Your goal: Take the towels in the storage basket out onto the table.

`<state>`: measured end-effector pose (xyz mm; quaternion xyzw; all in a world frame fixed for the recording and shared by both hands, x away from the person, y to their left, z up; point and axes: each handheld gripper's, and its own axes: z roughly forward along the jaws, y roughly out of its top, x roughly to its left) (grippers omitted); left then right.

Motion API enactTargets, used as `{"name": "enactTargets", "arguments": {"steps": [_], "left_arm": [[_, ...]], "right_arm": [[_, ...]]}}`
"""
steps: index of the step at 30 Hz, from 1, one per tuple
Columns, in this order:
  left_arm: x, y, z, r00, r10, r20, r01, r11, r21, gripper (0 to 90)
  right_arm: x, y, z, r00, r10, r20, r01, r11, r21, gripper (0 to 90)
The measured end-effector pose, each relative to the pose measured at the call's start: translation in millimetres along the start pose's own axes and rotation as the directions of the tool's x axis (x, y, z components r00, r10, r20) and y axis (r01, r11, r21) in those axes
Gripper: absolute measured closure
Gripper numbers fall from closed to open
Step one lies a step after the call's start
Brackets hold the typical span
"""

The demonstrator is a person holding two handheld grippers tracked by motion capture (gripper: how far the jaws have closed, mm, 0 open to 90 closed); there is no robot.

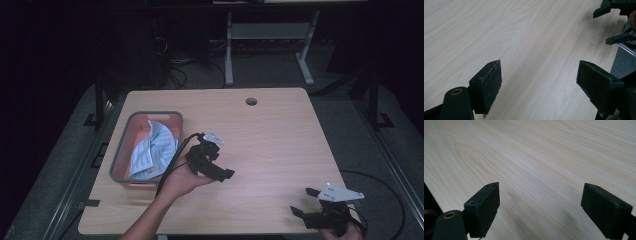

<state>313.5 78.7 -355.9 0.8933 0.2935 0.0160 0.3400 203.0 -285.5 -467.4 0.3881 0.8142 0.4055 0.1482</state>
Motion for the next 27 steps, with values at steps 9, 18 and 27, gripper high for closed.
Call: {"name": "enactTargets", "arguments": {"steps": [9, 18, 27], "left_arm": [[10.6, 5.3, -8.8, 0.9995, -0.016, -0.026, 0.015, 0.9999, -0.008, 19.7], [17.5, 9.4, -15.2, 0.9991, -0.023, -0.035, 0.023, 0.9997, -0.011, 20.7], [28.0, 11.0, -26.1, 0.9977, -0.035, -0.058, 0.034, 0.9994, -0.009, 21.1]], "right_arm": [[-0.4, -0.2, 0.1, 1.0, 0.003, 0.0, -0.003, 1.0, 0.001, 14.8], [-0.3, -0.4, -0.1, 1.0, 0.006, 0.002, -0.006, 1.0, 0.002, 14.8], [-1.1, -0.4, -1.7, 1.0, 0.007, 0.006, -0.007, 1.0, -0.002, 14.8]]}}
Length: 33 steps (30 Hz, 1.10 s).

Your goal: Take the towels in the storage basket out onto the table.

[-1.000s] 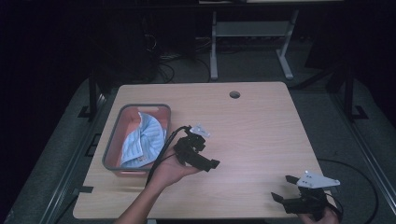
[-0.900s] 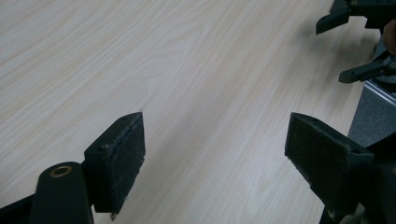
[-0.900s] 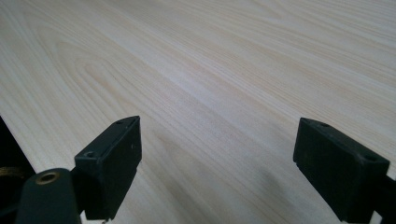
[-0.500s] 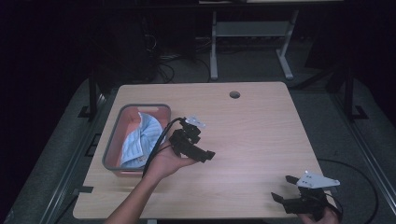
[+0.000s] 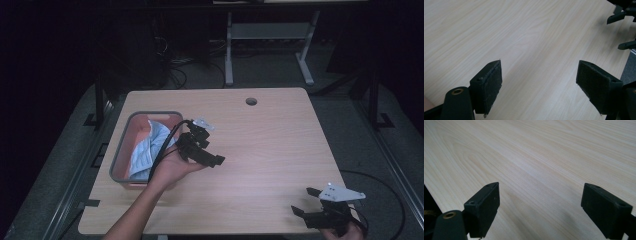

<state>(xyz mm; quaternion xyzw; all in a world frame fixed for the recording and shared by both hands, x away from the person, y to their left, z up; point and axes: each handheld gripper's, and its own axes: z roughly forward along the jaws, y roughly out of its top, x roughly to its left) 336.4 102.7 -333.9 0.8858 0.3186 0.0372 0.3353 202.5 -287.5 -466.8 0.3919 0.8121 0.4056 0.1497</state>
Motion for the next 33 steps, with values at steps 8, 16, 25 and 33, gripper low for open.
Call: {"name": "enactTargets", "arguments": {"steps": [8, 16, 25, 33], "left_arm": [[17.1, -5.5, -14.3, 0.9991, -0.034, -0.026, 0.034, 0.9994, 0.0, 21.4], [33.8, -11.7, -25.7, 0.9959, -0.085, -0.031, 0.085, 0.9961, -0.023, 21.7], [52.1, -23.1, -33.0, 0.9882, -0.138, -0.066, 0.138, 0.9903, -0.015, 22.0], [67.1, -34.0, -42.3, 0.9803, -0.17, -0.1, 0.17, 0.9854, -0.014, 22.2]], "right_arm": [[0.4, 0.7, -0.1, 1.0, -0.003, 0.002, 0.003, 1.0, -0.003, 14.8], [0.2, 0.9, -0.6, 1.0, -0.003, 0.002, 0.003, 1.0, -0.004, 14.8], [0.1, 0.8, -0.8, 1.0, -0.001, 0.003, 0.001, 1.0, -0.003, 14.8], [0.4, 1.1, -0.5, 1.0, -0.004, 0.004, 0.004, 1.0, -0.004, 14.8]]}}
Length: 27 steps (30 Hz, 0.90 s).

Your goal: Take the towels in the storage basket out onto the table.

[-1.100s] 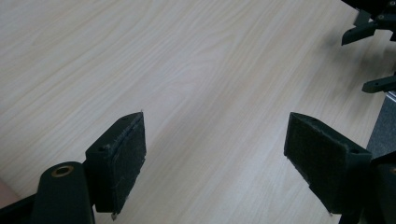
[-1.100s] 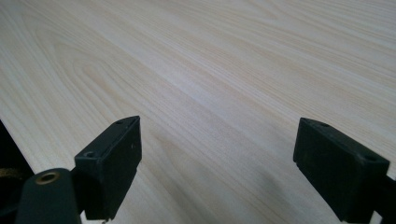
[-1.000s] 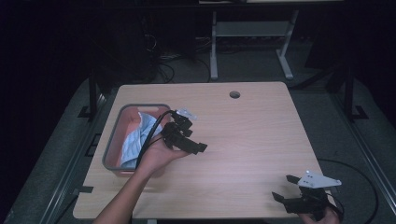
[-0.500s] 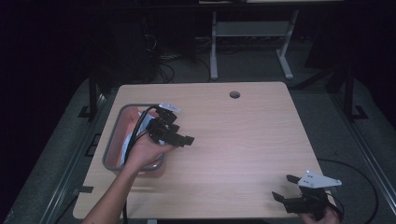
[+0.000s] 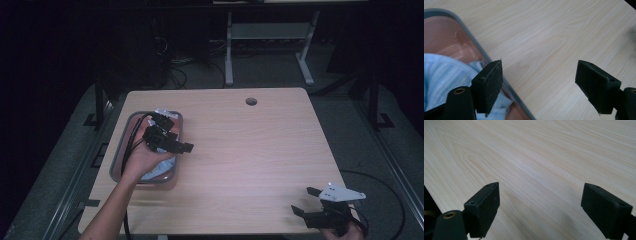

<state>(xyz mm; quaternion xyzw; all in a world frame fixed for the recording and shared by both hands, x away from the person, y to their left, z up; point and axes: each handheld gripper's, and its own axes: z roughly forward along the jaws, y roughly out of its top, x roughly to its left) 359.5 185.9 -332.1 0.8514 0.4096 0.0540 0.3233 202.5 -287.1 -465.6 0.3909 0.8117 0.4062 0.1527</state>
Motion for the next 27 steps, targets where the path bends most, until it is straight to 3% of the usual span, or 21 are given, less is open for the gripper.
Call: {"name": "enactTargets", "arguments": {"steps": [11, 21, 27], "left_arm": [[27.8, -15.1, -7.1, 0.995, -0.084, -0.053, 0.084, 0.9964, -0.013, 21.0], [44.7, -24.7, -9.5, 0.9886, -0.128, -0.078, 0.128, 0.9917, -0.012, 22.4], [57.1, -33.8, -7.8, 0.979, -0.167, -0.117, 0.168, 0.9858, -0.004, 22.3]], "right_arm": [[1.9, 0.5, 0.7, 1.0, -0.007, -0.005, 0.007, 1.0, 0.007, 14.8], [1.3, 0.2, -0.2, 0.9999, -0.011, -0.005, 0.011, 1.0, 0.007, 14.8], [1.5, 0.3, -2.2, 1.0, -0.007, -0.004, 0.007, 1.0, 0.001, 14.8]]}}
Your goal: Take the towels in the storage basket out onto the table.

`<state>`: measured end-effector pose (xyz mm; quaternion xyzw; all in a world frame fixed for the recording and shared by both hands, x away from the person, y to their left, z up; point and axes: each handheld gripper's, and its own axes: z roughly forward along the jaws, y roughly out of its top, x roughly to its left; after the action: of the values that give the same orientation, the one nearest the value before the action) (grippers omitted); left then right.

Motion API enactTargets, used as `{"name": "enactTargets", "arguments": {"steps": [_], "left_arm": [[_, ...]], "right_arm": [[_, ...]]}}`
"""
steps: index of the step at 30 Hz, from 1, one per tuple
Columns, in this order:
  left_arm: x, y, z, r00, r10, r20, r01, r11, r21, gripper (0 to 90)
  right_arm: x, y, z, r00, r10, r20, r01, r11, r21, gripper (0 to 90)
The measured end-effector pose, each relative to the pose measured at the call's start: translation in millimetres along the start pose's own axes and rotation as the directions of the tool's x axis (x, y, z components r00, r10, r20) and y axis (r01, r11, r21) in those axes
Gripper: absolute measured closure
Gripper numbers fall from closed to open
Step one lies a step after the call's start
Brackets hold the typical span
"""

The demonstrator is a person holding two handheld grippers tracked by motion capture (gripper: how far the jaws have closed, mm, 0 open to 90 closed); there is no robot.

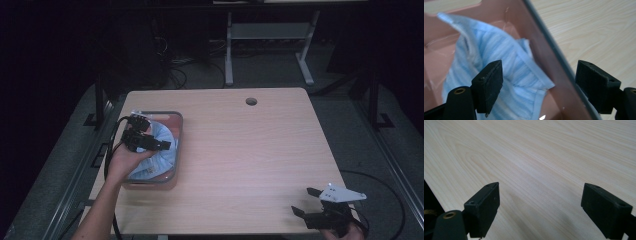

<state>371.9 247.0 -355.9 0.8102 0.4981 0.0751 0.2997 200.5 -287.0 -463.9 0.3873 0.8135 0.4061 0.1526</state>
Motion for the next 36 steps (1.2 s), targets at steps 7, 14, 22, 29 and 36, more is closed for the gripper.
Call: {"name": "enactTargets", "arguments": {"steps": [7, 14, 22, 29, 36], "left_arm": [[10.7, -2.8, 6.4, 0.9985, -0.037, -0.04, 0.038, 0.999, 0.023, 21.6], [14.3, -1.9, 14.9, 0.9943, -0.047, -0.095, 0.053, 0.9968, 0.059, 21.6], [18.6, 0.1, 25.2, 0.987, -0.073, -0.144, 0.088, 0.9912, 0.099, 21.7], [19.7, 1.9, 39.9, 0.9787, -0.066, -0.194, 0.096, 0.9839, 0.15, 23.5], [25.0, -5.1, 54.2, 0.9741, -0.097, -0.204, 0.135, 0.9745, 0.179, 25.2]], "right_arm": [[0.0, 0.4, -0.7, 1.0, -0.002, -0.002, 0.002, 1.0, -0.005, 14.8], [0.2, 0.4, -1.4, 1.0, -0.007, -0.002, 0.007, 1.0, -0.006, 14.8], [1.4, 0.7, -1.0, 1.0, -0.004, -0.008, 0.004, 1.0, -0.004, 14.8], [1.3, 0.7, -0.9, 0.9999, -0.004, -0.011, 0.004, 1.0, -0.004, 14.8], [1.6, 0.1, 0.2, 0.9998, -0.006, -0.017, 0.006, 1.0, -0.01, 14.8]]}}
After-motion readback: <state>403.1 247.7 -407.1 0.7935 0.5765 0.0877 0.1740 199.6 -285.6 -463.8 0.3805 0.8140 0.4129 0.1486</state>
